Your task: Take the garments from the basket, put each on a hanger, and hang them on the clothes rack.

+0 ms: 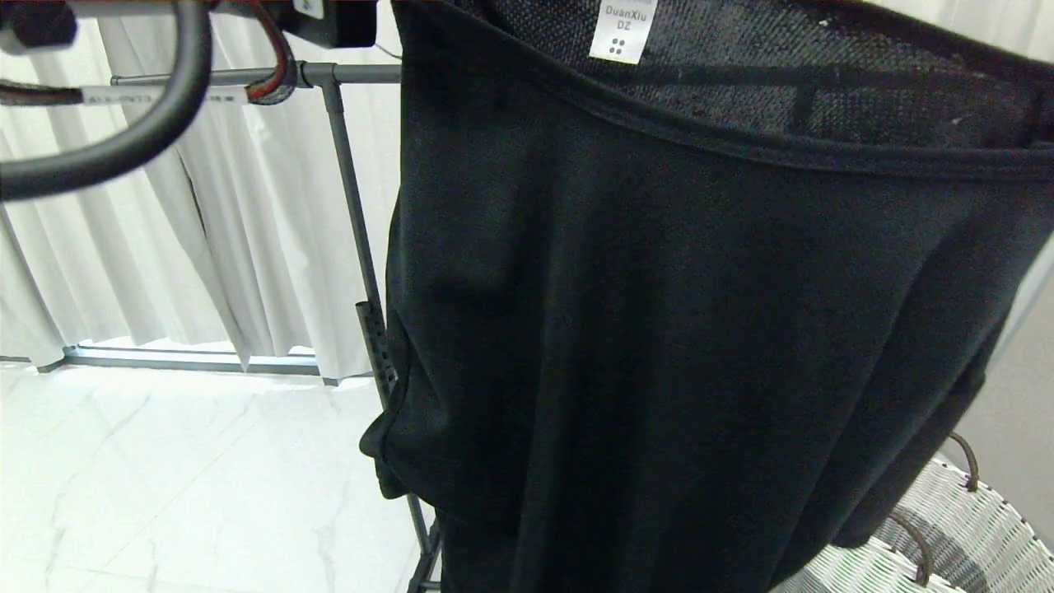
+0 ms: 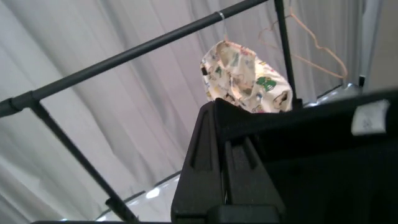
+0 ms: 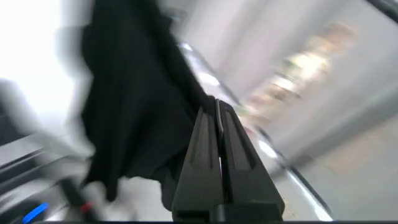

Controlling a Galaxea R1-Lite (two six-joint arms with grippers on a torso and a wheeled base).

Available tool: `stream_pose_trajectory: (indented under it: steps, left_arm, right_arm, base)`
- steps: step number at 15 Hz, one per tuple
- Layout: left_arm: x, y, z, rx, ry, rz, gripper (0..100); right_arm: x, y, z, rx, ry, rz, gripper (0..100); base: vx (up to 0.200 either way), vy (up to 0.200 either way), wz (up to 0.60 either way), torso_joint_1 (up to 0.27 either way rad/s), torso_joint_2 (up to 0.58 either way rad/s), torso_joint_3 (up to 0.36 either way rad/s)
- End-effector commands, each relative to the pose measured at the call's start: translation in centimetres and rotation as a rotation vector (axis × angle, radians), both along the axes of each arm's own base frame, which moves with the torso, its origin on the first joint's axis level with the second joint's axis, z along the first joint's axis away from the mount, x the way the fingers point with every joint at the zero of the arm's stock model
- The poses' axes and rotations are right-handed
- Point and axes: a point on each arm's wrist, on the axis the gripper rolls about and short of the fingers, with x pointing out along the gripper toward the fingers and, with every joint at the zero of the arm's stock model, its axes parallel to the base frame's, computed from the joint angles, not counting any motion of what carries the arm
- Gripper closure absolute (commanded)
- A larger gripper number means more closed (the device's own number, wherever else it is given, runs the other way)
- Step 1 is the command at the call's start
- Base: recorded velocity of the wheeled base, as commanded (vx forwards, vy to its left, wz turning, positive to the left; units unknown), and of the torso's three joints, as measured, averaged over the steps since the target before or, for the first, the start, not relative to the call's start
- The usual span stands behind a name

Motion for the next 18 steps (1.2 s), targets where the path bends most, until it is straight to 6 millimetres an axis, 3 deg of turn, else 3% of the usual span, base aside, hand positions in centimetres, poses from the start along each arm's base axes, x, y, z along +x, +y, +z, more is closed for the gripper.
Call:
stream_pose_trajectory:
  steps: [1, 5, 11, 15, 18]
  left_arm:
    - [0.8, -2.4, -0.3, 0.011, 0.011, -0.028, 100]
    - [1.1, -4.0, -0.1, 0.005, 0.005, -0.053, 100]
    - [0.9, -3.5, -0.1, 0.011, 0.016, -0.013, 100]
    - [-2.2, 0.7, -0.7, 0.083, 0.204, -0.018, 100]
    - [-6.2, 3.8, -1.2, 0.078, 0.36, -0.096, 100]
  right_arm:
    - [-2.8, -1.8, 0.6, 0.028, 0.003, 0.23, 100]
    - [-3.3, 0.4, 0.3, -0.01, 0.031, 0.398, 100]
    - [-3.2, 0.5, 0.2, -0.017, 0.034, 0.389, 100]
    - [-2.5, 0.9, -0.4, -0.051, 0.006, 0.207, 100]
    - [-0.4, 2.9, -0.8, 0.048, -0.056, 0.076, 100]
  base:
    - [0.0, 0.0, 0.0, 0.0, 0.0, 0.0]
    - [0.0, 0.0, 0.0, 0.0, 0.0, 0.0]
    - [0.0, 0.0, 0.0, 0.0, 0.0, 0.0]
    - [0.0, 0.0, 0.0, 0.0, 0.0, 0.0]
    - [0.0, 0.0, 0.0, 0.0, 0.0, 0.0]
